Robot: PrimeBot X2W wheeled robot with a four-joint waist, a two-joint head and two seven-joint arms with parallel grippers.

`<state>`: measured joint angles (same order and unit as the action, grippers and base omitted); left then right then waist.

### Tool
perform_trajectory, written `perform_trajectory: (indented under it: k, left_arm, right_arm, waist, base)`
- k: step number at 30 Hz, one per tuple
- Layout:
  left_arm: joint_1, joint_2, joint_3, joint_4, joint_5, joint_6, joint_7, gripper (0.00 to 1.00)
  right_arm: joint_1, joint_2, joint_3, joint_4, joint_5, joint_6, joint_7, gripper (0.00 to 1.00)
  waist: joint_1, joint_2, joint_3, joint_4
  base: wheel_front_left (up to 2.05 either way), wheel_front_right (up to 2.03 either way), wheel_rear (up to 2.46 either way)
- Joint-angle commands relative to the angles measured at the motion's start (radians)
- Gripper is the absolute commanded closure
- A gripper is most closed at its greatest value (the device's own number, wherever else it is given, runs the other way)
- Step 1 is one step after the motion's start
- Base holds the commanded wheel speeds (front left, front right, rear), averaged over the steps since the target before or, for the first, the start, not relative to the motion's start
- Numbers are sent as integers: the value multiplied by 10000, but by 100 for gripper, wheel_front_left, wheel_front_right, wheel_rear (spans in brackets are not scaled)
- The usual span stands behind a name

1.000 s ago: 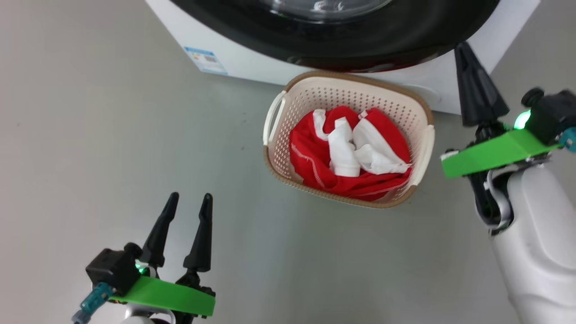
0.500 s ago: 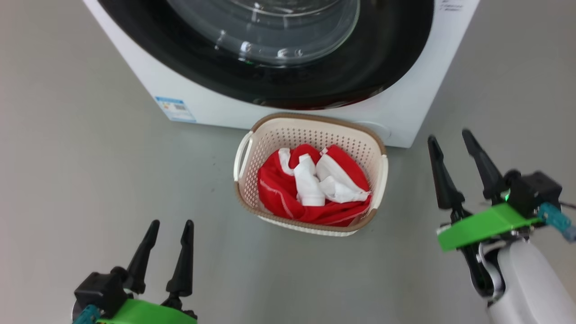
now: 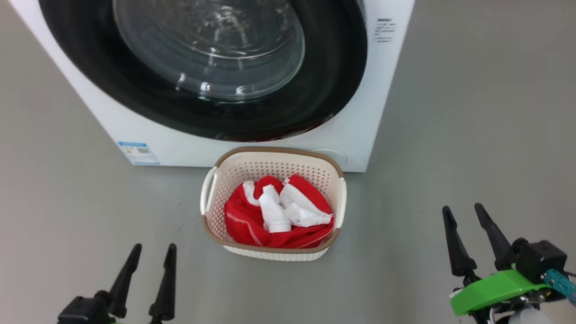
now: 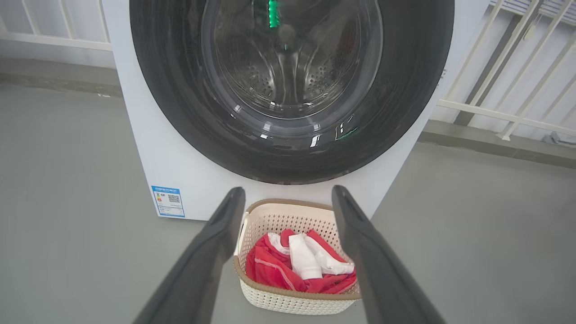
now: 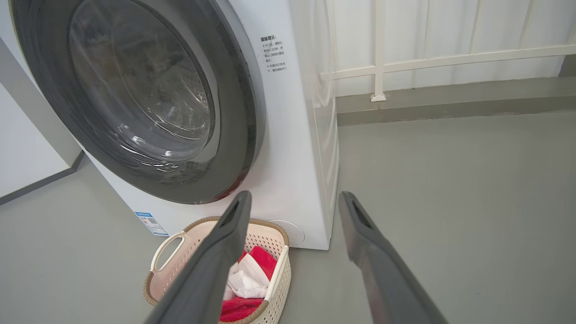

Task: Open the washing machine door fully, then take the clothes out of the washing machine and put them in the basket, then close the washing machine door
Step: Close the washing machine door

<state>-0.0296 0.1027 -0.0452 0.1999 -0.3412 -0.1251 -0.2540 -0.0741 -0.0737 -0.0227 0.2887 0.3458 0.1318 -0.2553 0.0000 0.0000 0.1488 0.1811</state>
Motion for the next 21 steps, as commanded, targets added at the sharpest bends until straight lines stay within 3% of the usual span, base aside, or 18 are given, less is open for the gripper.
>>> perform_trajectory:
  k: [1,12,21]
  left_arm:
    - [6,213,433,-304,25,-56,-78,0]
    - [506,323,885,-451,69,-56,-78,0]
    - [820,340,995,-434,123,-56,-78,0]
  right_arm:
    - [59,3,158,-319,-90,-11,-65,0]
    - [1064,60,-297,-546,-229,-11,-65,0]
    - [1957,67,-923,-788,-365,-11,-65,0]
  waist:
    - [0,0,-291,-385]
    - [0,0,-609,-1011]
    - [0,0,-884,-1147]
  base:
    - [0,0,0]
    - [0,0,0]
    - [0,0,0]
